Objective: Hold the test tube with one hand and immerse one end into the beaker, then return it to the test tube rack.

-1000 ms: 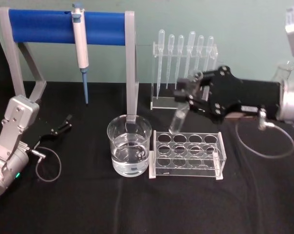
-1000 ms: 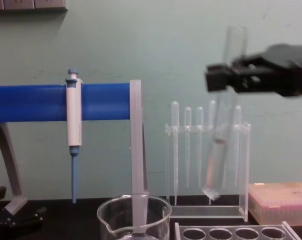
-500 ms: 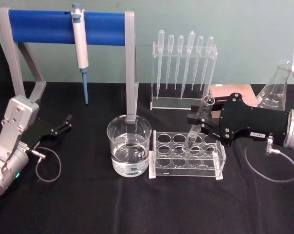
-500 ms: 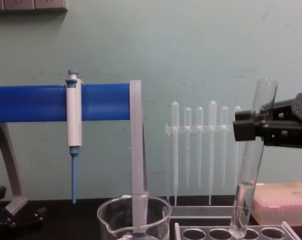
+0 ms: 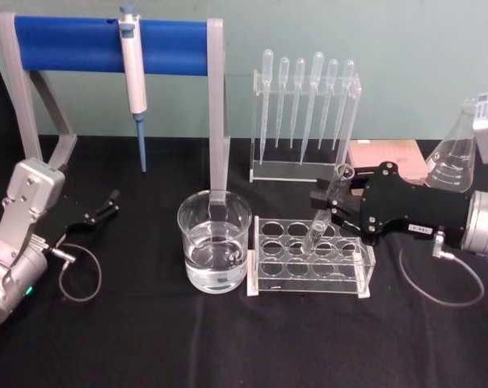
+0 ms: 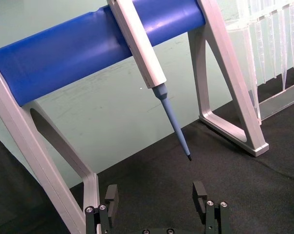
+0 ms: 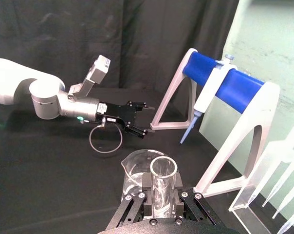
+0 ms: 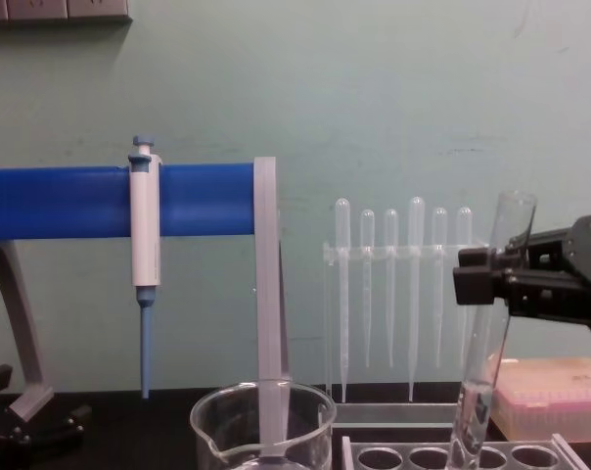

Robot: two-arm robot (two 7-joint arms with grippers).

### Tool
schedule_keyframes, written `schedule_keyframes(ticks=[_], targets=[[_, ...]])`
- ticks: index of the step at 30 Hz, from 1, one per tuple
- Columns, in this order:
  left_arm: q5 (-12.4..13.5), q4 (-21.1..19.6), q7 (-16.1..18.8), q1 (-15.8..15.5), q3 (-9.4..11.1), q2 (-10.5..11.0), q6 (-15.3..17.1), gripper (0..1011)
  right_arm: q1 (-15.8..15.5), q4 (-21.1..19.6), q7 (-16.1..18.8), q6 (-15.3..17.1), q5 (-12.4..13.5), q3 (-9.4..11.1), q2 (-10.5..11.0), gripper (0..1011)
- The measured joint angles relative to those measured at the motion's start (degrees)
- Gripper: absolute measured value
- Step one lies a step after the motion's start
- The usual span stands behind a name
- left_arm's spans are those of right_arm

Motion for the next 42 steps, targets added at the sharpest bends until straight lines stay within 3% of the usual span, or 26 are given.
schedule_keyframes(ticks=[22, 42], targets=[[0.0, 0.0, 0.0, 0.0, 0.0, 0.0, 0.0, 1000, 0.1, 6.3, 1.4, -1.6, -3.3, -0.5, -4.9, 238], [0.0, 0.0, 0.0, 0.0, 0.0, 0.0, 0.0, 1000, 0.3, 10.3, 2.3, -2.8, -5.6, -1.8, -7.2, 238]])
